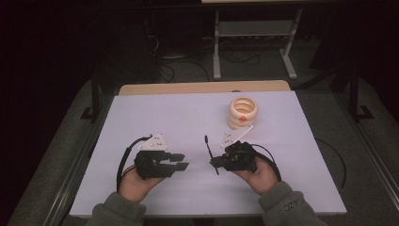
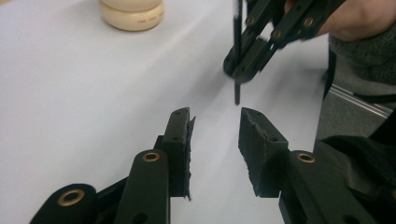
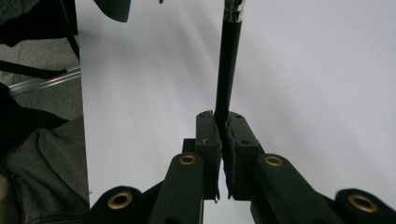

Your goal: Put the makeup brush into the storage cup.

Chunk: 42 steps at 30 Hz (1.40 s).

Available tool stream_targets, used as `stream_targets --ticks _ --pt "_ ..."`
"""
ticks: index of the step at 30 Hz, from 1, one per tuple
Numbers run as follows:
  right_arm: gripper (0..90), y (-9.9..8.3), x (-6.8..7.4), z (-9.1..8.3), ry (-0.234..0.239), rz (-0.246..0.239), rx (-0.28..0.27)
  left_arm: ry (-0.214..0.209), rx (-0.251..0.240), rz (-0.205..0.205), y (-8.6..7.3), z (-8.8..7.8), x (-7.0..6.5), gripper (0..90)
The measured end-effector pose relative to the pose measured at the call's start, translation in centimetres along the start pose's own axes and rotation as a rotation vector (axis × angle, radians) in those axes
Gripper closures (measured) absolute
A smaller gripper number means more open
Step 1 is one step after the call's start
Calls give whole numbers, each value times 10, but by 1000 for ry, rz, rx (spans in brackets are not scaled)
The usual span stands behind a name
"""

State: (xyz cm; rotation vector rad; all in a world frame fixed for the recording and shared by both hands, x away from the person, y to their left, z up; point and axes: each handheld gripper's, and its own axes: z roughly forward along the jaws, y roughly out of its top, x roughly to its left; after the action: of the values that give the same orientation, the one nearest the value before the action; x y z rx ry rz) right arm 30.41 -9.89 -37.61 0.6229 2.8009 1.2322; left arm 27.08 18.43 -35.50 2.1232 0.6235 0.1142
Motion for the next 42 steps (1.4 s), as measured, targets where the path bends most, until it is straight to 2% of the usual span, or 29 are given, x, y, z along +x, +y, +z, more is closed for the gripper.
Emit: stream_targets --ticks 5,10,16,18,22,29,39,41,42 --pt "842 3 -10 -15 -16 18 -15 38 -21 -3 -7 -6 -1 615" --pt "842 7 -22 -32 -38 48 -33 76 -18 -1 -15 -12 -1 605" --pt "842 15 -36 -50 -63 69 -53 97 -35 -16 -24 -15 1 594" --pt "842 18 -41 -55 -70 74 -56 103 -27 -8 -26 -17 2 589" --pt "842 25 -49 -62 -80 89 -64 126 -26 -22 -31 -18 5 581" --pt "842 40 -62 -72 -96 92 -72 143 -42 -35 -35 -23 7 578" --pt "842 61 -85 -94 -135 125 -99 162 -40 -11 -35 -24 6 564" --pt "842 63 -91 -98 -153 115 -102 165 -38 -7 -35 -24 7 561" --pt "842 65 -92 -100 -156 129 -105 165 -38 -7 -35 -24 7 561"
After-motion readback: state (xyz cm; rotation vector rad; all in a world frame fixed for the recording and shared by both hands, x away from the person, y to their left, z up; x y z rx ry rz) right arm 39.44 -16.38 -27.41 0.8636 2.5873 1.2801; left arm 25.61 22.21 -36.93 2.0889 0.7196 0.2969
